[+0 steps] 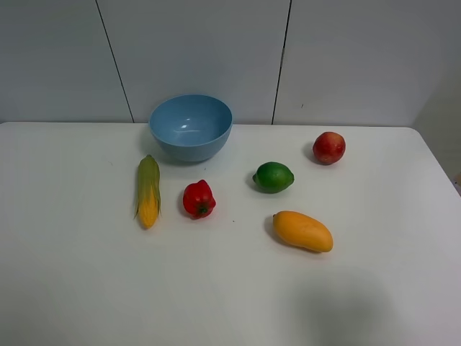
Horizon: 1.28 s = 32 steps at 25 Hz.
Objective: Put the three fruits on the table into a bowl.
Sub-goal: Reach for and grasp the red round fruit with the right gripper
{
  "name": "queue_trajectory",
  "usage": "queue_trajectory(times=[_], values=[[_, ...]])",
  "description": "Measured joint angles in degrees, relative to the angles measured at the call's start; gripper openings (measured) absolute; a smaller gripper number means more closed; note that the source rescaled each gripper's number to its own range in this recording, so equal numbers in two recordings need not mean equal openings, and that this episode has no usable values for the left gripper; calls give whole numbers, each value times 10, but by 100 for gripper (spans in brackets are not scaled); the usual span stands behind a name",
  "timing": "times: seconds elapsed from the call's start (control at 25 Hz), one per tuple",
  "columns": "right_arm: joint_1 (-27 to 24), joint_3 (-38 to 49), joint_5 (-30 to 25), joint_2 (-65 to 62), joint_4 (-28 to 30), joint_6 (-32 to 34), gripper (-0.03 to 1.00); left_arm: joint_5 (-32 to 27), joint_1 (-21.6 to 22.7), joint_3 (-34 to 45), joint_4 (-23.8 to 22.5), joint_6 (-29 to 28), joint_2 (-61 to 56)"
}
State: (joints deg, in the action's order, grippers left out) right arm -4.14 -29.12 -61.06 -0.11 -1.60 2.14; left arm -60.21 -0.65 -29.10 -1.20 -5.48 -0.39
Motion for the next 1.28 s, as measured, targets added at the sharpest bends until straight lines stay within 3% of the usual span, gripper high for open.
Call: queue_trajectory(times=[0.72, 1.08, 1.12, 1.28], values=[[0, -26, 6, 31, 4, 2, 43, 0, 0, 0, 0, 0, 0], [0, -184, 133, 422, 16, 3, 43, 0, 0, 0, 0, 0, 0], [0, -184, 133, 422, 16, 3, 43, 0, 0, 0, 0, 0, 0], [0, -279, 201, 670, 16, 0, 43, 0, 0, 0, 0, 0, 0]])
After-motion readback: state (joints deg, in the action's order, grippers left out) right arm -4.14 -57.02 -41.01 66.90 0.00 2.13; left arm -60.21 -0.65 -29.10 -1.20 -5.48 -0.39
